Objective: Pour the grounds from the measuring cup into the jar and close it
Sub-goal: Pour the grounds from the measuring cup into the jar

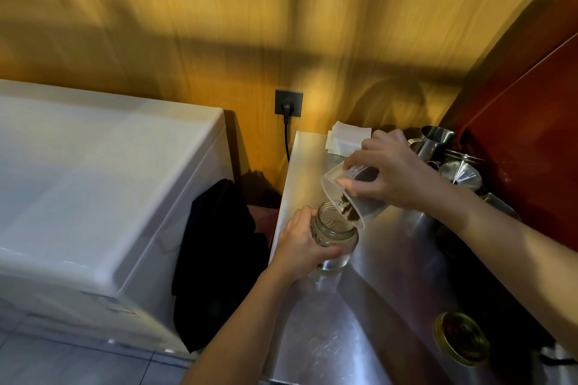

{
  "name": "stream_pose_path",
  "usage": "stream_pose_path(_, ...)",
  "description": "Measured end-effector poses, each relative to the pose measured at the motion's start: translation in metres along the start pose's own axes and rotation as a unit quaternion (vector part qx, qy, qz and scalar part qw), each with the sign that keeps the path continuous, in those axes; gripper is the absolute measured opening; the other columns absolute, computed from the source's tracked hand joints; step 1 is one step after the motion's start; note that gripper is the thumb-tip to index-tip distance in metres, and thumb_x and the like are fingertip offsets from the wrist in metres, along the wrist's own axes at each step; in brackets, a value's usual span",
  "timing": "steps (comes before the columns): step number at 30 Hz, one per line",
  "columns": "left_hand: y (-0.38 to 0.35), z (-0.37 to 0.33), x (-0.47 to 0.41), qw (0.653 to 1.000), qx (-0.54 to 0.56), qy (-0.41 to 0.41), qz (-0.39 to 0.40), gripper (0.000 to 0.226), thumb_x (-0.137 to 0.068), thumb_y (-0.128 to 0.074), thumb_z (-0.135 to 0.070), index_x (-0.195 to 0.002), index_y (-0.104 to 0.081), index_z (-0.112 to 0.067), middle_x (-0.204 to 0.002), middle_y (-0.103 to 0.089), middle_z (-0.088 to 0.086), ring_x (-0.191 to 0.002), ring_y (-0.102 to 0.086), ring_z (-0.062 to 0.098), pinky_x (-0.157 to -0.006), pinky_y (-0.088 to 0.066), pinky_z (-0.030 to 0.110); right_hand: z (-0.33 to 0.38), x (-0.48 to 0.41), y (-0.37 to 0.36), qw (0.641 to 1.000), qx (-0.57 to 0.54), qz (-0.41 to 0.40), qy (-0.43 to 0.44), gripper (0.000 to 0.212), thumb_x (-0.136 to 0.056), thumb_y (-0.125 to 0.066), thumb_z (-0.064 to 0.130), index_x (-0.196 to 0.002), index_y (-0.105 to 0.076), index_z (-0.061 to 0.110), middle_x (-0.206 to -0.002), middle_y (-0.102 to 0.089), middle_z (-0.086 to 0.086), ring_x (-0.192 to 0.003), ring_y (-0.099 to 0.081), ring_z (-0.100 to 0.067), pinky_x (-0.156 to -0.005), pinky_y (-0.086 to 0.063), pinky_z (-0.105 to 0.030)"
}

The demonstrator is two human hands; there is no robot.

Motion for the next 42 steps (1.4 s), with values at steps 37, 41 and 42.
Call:
stream_pose_path(37, 0.001, -0.005, 0.003, 1.000, -0.012, 0.001, -0.003, 0.060, -0.058, -0.085, -0.042, -0.102, -0.047, -0.027, -0.103, -0.051, -0.007, -0.102, -0.052, 0.016, -0.091, -0.046, 0.045, 0.004, 0.004, -0.009, 0.992, 0.059, -0.026, 0.107, 0.028, -0.072, -0.066, 0.028, -0.074, -0.069, 0.000, -0.063, -0.060, -0.017, -0.065, -0.051, -0.035, -0.064, -0.034, -0.044)
stream_pose_path(41, 0.001, -0.005, 0.003, 1.000, -0.022, -0.004, -0.005, 0.059, -0.059, -0.084, -0.045, -0.100, -0.046, -0.028, -0.100, -0.049, -0.010, -0.100, -0.051, 0.015, -0.089, -0.046, 0.042, 0.004, 0.005, -0.012, 0.992, 0.059, -0.026, 0.110, 0.030, -0.074, -0.065, 0.030, -0.074, -0.069, 0.000, -0.063, -0.060, -0.016, -0.066, -0.051, -0.035, -0.064, -0.035, -0.045)
stream_pose_path(42, 0.001, -0.005, 0.003, 1.000, -0.021, -0.004, -0.005, 0.060, -0.059, -0.085, -0.044, -0.101, -0.047, -0.027, -0.100, -0.049, -0.010, -0.100, -0.051, 0.014, -0.088, -0.046, 0.041, 0.004, 0.005, -0.012, 0.992, 0.059, -0.026, 0.111, 0.029, -0.074, -0.065, 0.030, -0.074, -0.069, 0.001, -0.063, -0.060, -0.016, -0.066, -0.051, -0.035, -0.064, -0.035, -0.045)
Point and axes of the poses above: each hand's wrist, its own x-axis away from the middle knuckle, its own y-axis out of the back of the hand, z = x × y, the point moved 2 cm from there along -x, towards the middle knuckle
